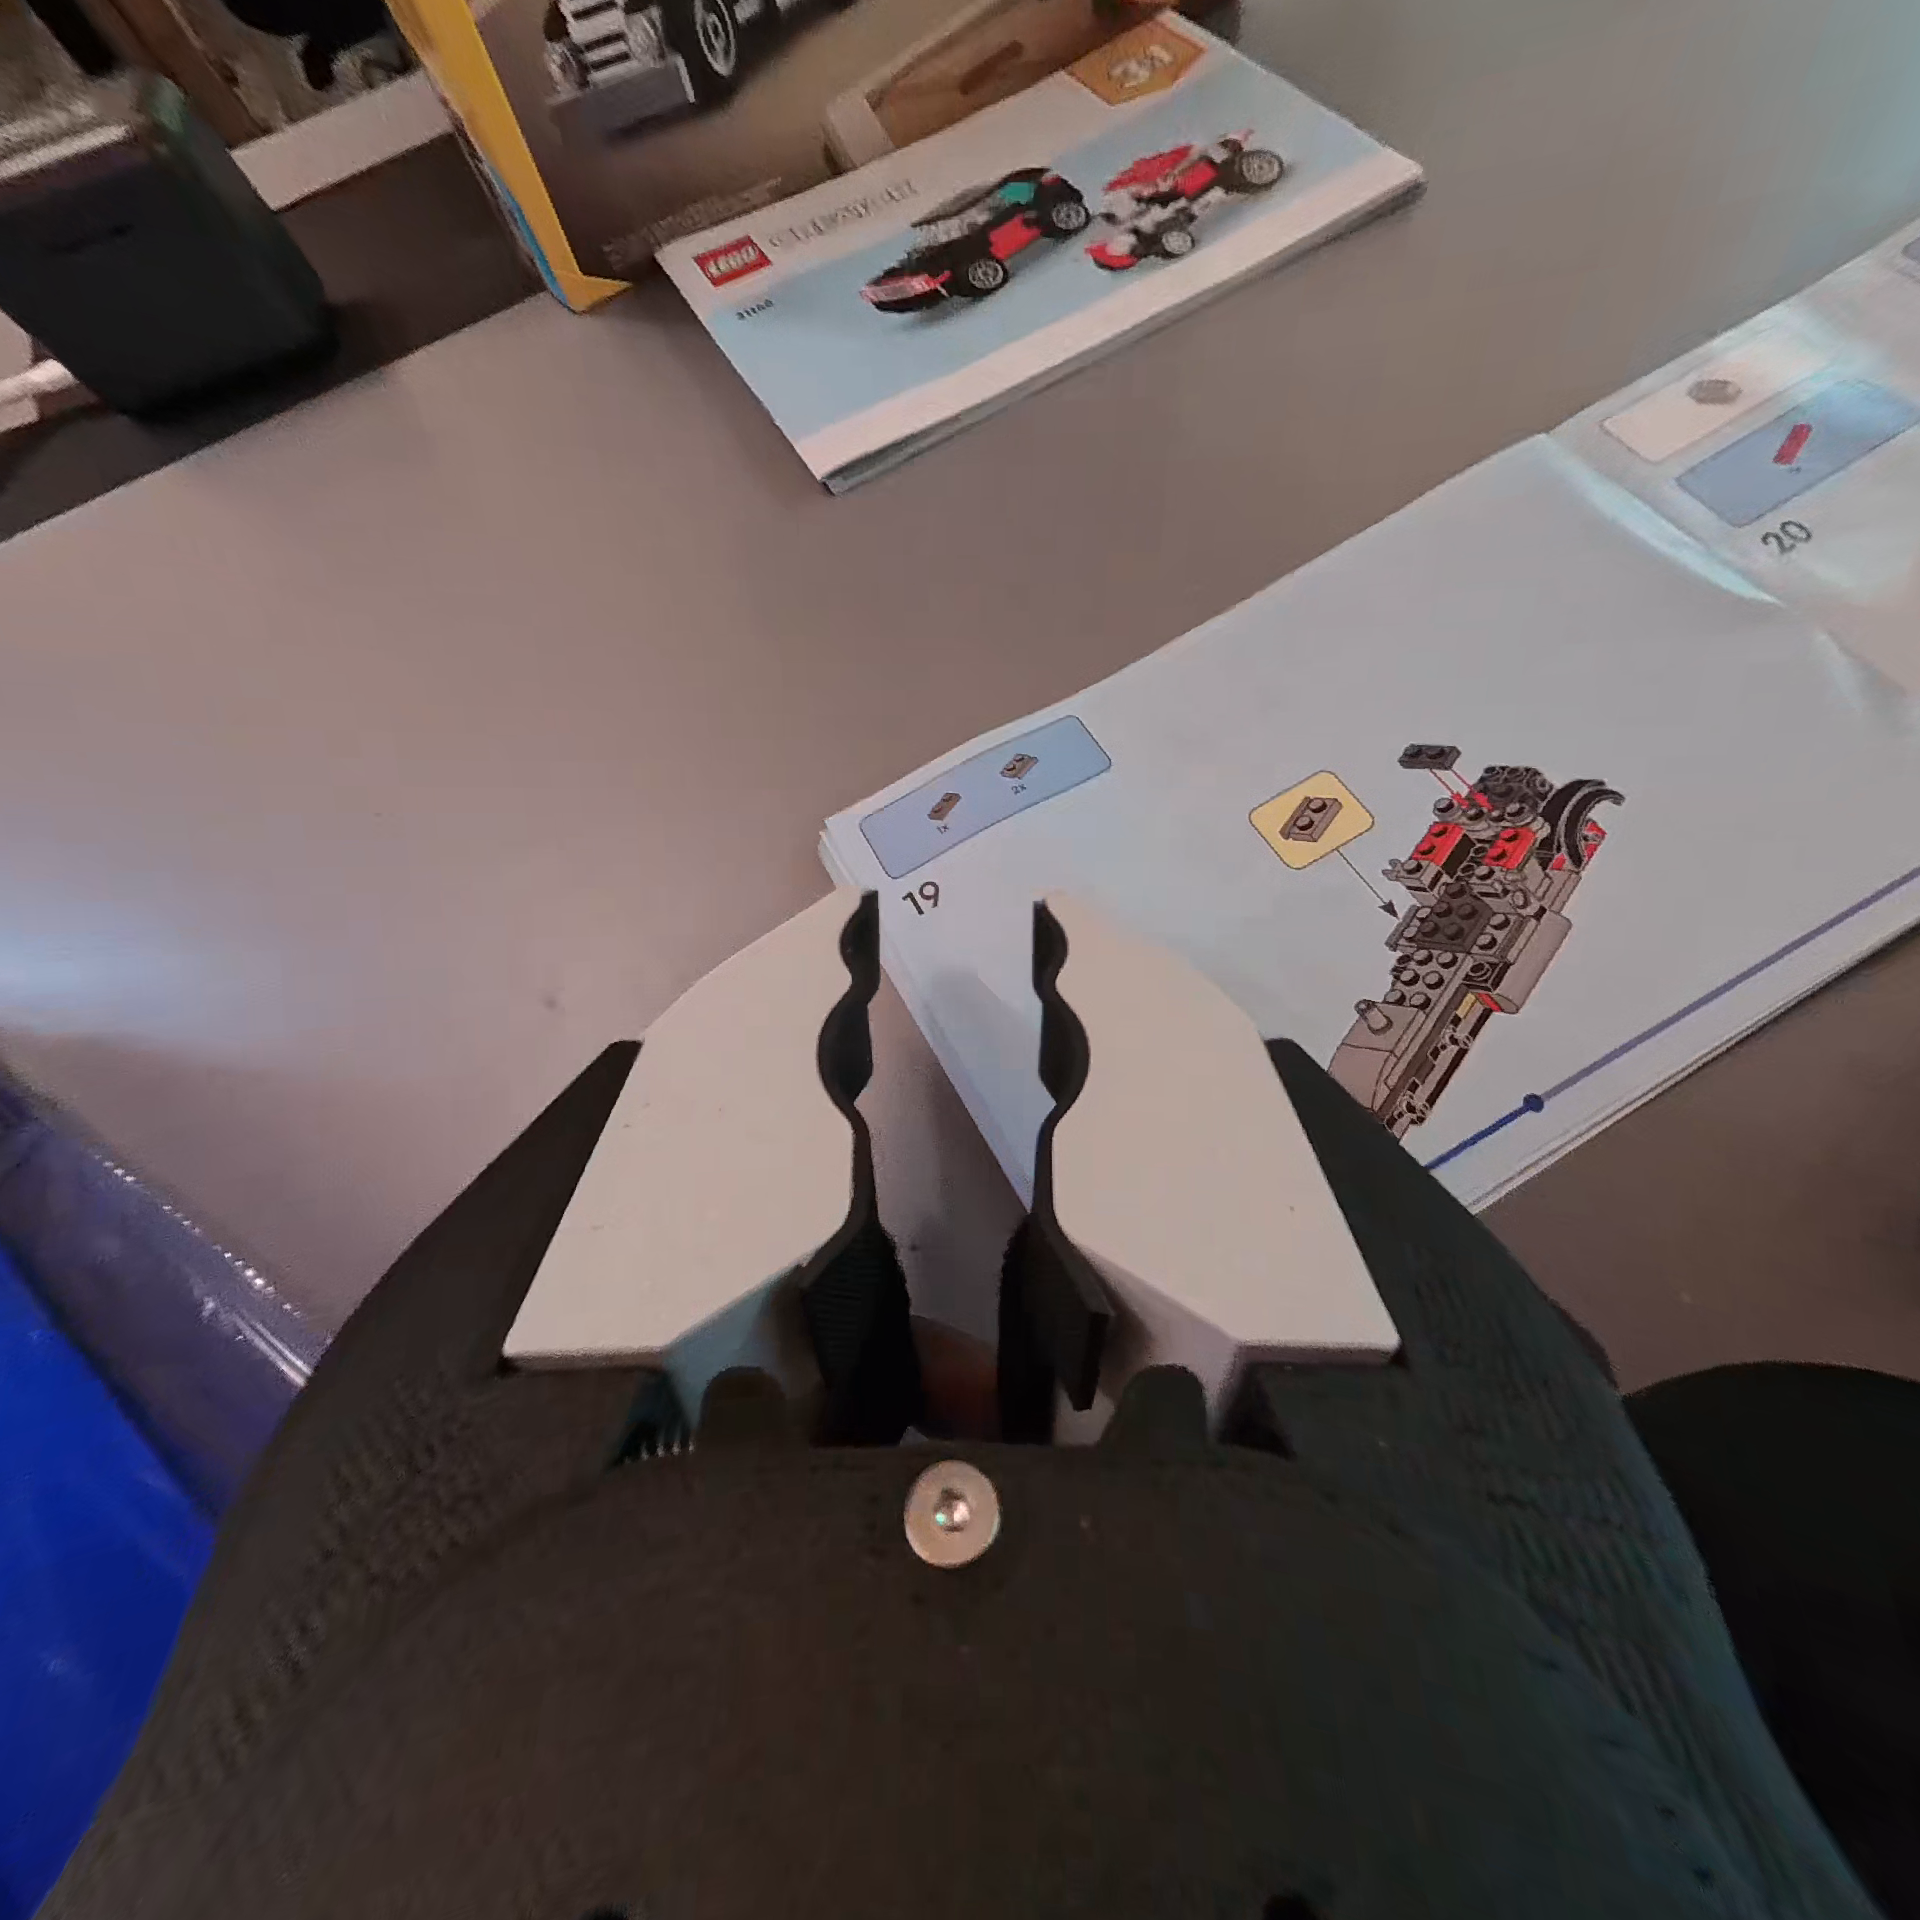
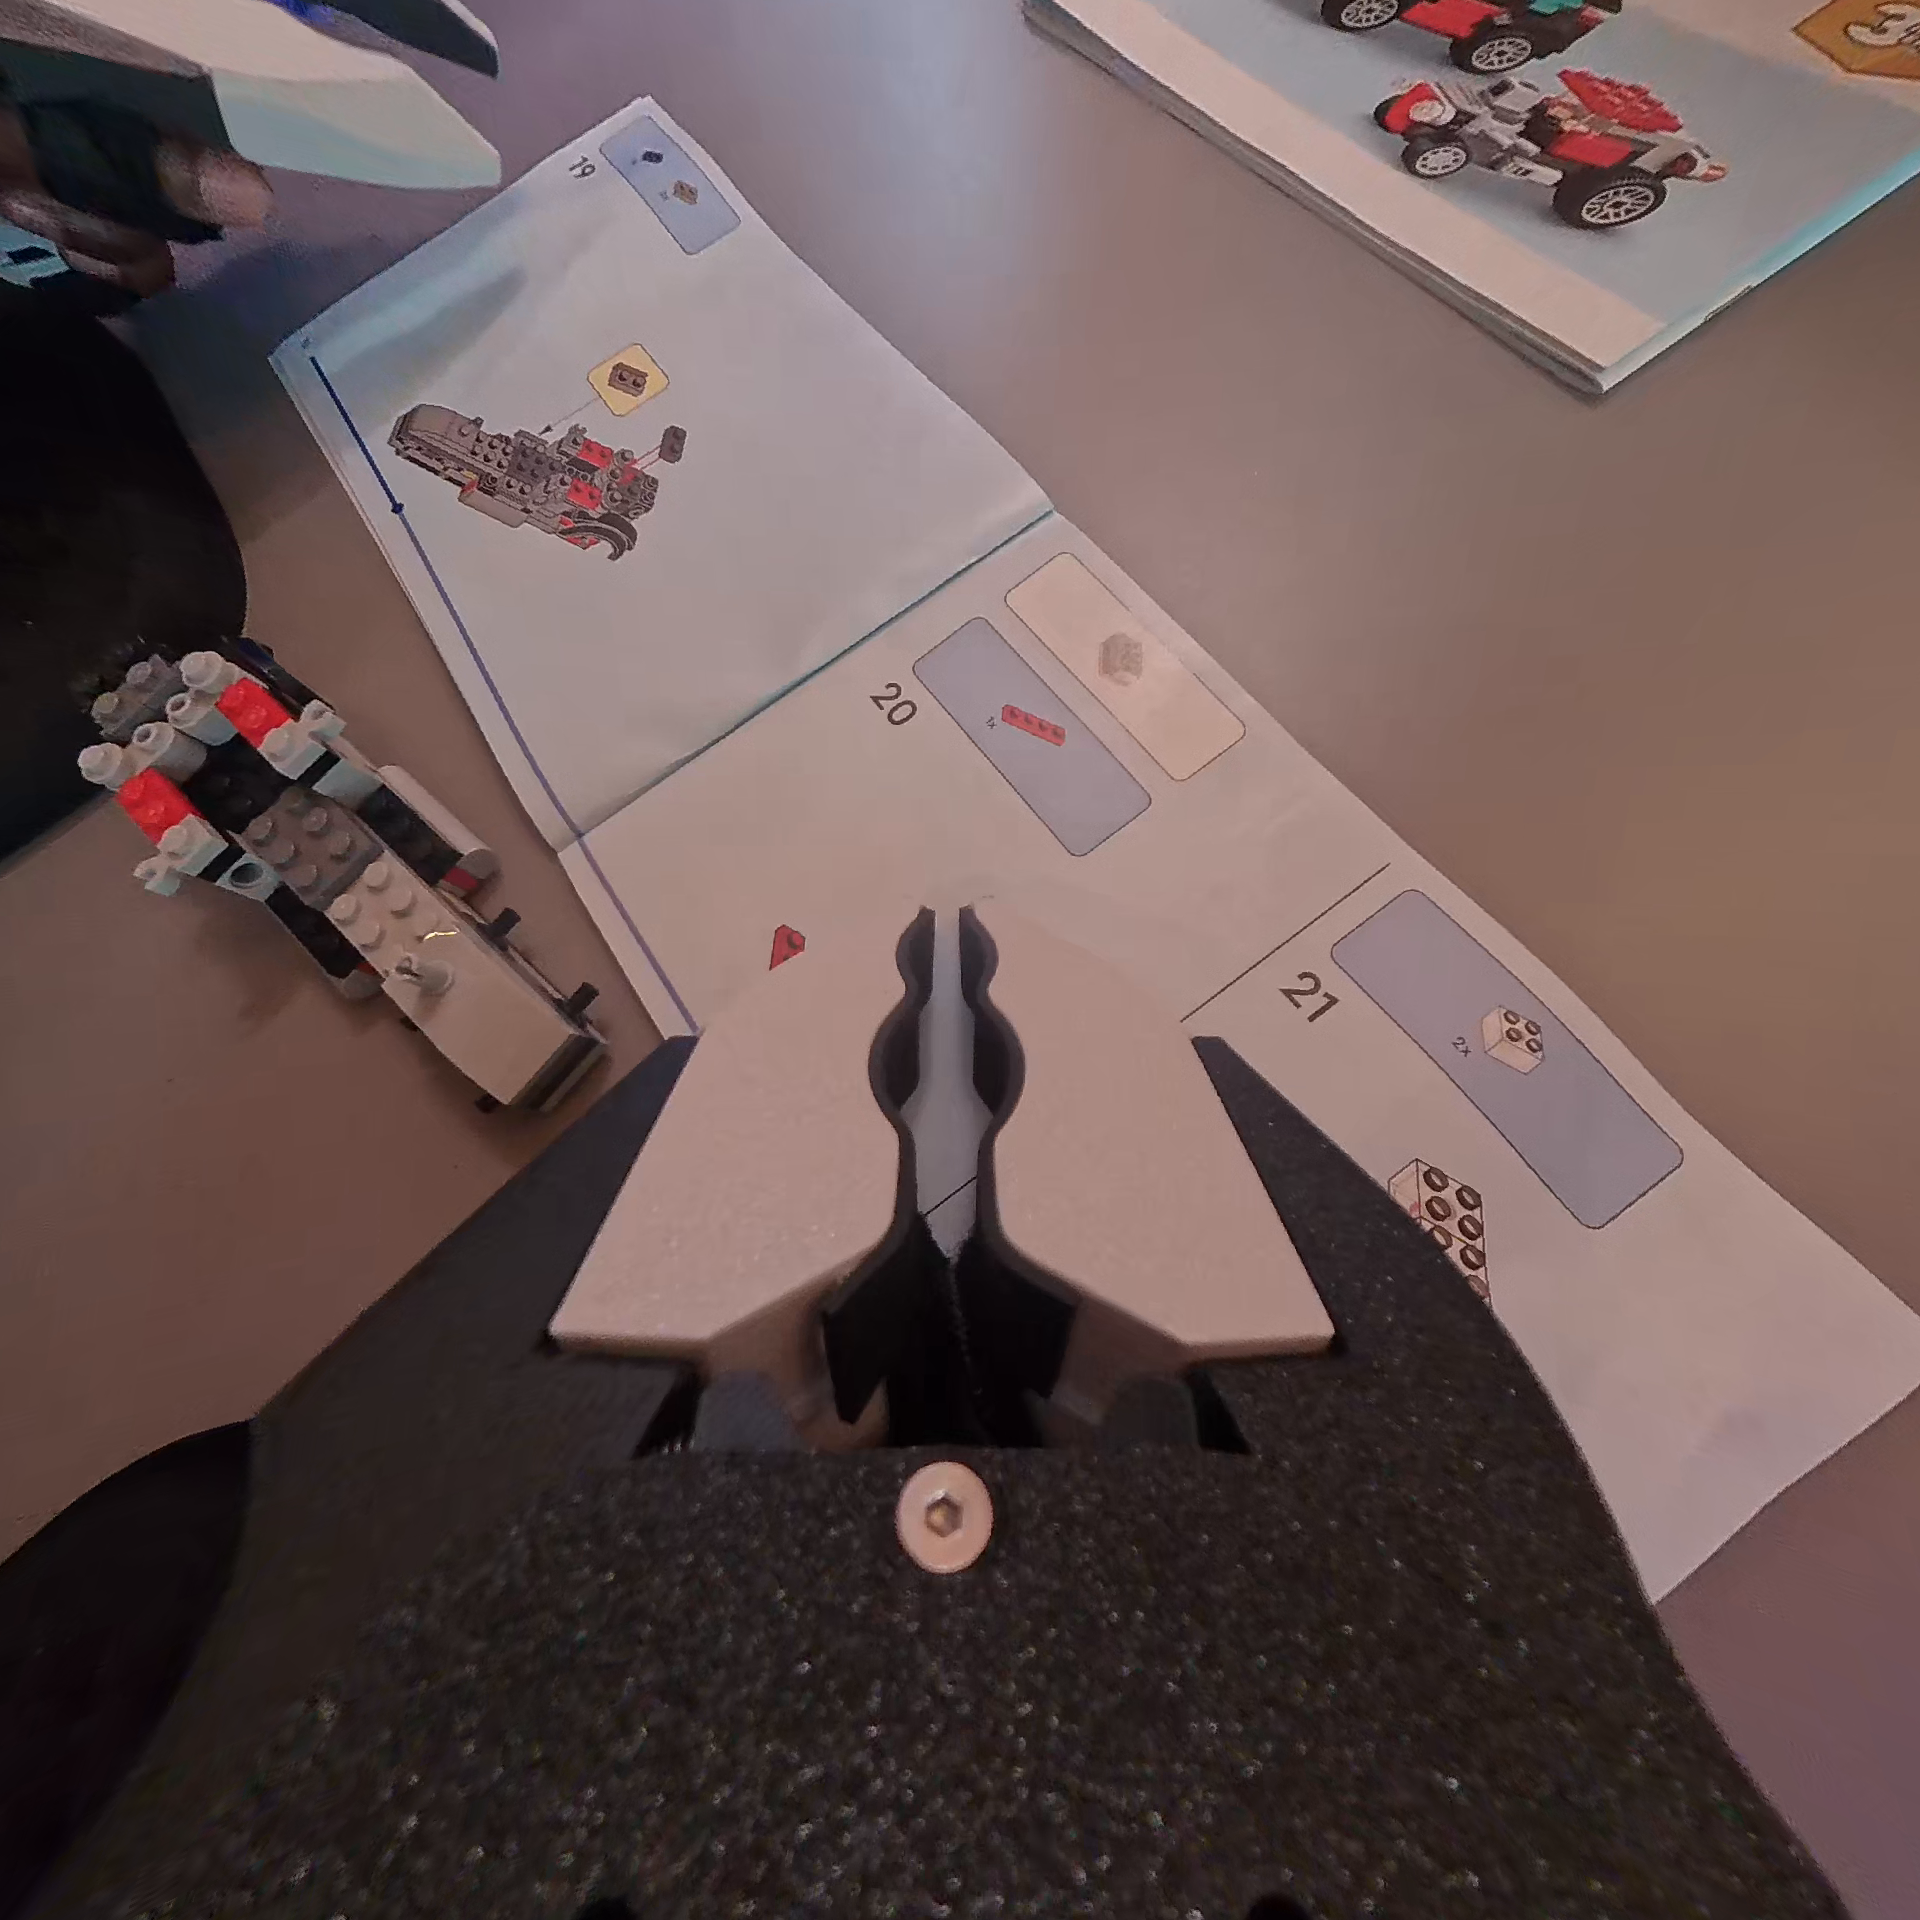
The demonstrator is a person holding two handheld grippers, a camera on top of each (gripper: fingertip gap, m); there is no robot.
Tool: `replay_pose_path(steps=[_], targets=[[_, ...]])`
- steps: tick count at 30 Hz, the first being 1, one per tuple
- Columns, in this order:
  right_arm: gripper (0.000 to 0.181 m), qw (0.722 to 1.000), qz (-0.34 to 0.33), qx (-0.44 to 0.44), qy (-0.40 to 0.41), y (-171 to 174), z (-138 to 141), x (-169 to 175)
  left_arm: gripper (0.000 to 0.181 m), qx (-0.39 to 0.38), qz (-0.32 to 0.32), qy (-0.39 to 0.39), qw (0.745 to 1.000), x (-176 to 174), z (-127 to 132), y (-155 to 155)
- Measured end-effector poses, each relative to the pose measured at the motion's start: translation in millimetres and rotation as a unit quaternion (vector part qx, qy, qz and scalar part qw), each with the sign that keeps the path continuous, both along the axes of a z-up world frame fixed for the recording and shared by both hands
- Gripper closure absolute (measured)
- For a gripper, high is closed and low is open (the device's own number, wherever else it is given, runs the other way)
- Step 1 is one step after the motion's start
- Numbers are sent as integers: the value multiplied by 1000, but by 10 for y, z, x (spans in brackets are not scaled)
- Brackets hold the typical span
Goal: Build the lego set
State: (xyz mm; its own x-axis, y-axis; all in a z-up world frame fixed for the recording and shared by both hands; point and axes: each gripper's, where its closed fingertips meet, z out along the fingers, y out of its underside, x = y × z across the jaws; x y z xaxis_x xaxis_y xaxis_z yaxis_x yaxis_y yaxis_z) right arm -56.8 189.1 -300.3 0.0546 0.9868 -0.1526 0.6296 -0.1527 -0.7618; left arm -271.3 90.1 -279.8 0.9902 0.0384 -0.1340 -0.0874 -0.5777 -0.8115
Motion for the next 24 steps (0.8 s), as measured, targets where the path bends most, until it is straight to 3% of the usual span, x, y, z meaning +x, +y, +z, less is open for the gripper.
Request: replay_pose_path(steps=[5,15,19,21,24], targets=[[177,1000,0,-9,1,3,0,-2,153,-55,-19,25,998,39,-167,-8],[177,1000,0,-5,1,2,-2,-5,153,-55,-23,22,998,42,-175,-6],[165,997,35,70,2,-45,16,-41,152,-53,-21,33,998,28,-170,-8],[154,988,55,142,28,-120,156,-112,152,-52,-22,42,998,28,-166,-8],[149,968,51,225,102,-243,624,-171,152,-49,-21,39,998,21,-167,2]])
